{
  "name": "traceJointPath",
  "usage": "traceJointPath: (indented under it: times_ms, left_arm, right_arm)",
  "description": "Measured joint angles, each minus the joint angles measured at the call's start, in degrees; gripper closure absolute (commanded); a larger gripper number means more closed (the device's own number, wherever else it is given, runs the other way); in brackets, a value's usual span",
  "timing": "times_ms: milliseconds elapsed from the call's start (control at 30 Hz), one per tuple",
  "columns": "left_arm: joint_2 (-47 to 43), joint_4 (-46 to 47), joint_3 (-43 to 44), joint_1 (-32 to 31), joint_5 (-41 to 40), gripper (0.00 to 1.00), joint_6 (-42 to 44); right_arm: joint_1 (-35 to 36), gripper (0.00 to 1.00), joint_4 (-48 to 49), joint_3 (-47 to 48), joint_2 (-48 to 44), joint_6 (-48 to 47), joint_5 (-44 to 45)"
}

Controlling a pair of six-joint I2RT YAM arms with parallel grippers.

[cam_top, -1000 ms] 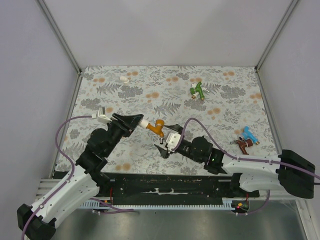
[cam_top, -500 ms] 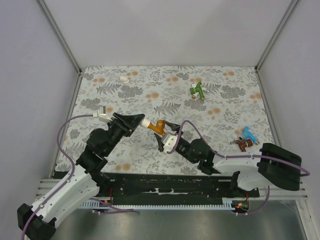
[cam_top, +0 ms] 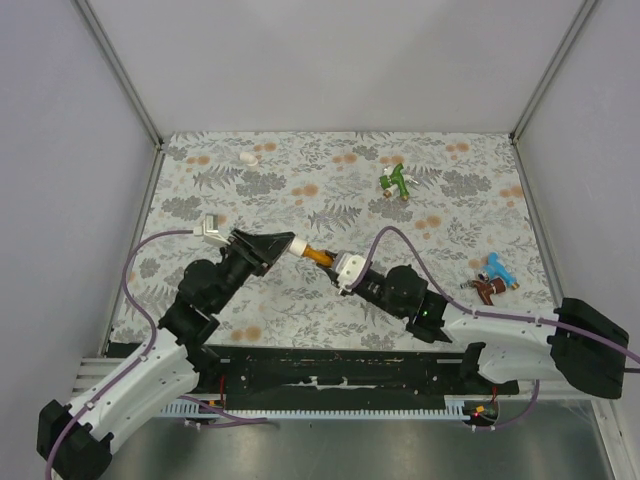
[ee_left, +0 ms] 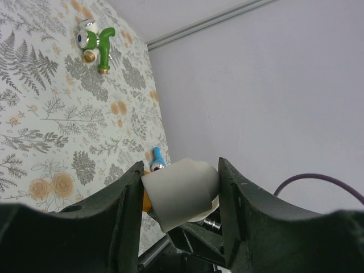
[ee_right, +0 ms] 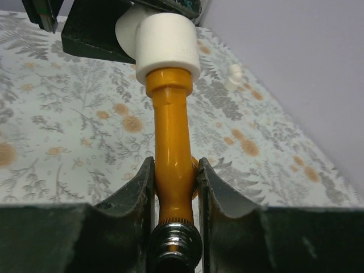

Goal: Install the water faucets

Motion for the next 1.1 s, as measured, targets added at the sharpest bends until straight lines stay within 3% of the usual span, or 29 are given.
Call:
traceJointPath:
  times_ms: [333,400,567,667,1100]
  left_arm:
    - [-0.1,14.4,-1.7,0.5,5.7,0.98,11.8]
    - [-0.2,15.5,-1.7,0.5,7.1,0.83,13.7]
    - [-0.7,15.3,-1.7,0.3,7.9,0.49,14.5]
    - [-2.2,13.3,-1.7,0.1,8.2,0.38,15.1]
    - [-0.9,7.3,0.9,0.1,9.4,0.35,18.5]
  right_arm:
    - [-13.3,1.0,-18.1,8.9,-4.7,32.1,-25.6]
    - [-14.0,1.0,-20.3,10.0,-4.9,35.9,-28.7]
    - [-14.3,1.0,-24.4,10.5,-6.9,38.3,-29.5]
    - [-14.1,1.0,-27.0,10.5,-8.4,37.7,-28.8]
    - [-14.3,1.0,-32.9,10.5,-10.4,33.9,-27.0]
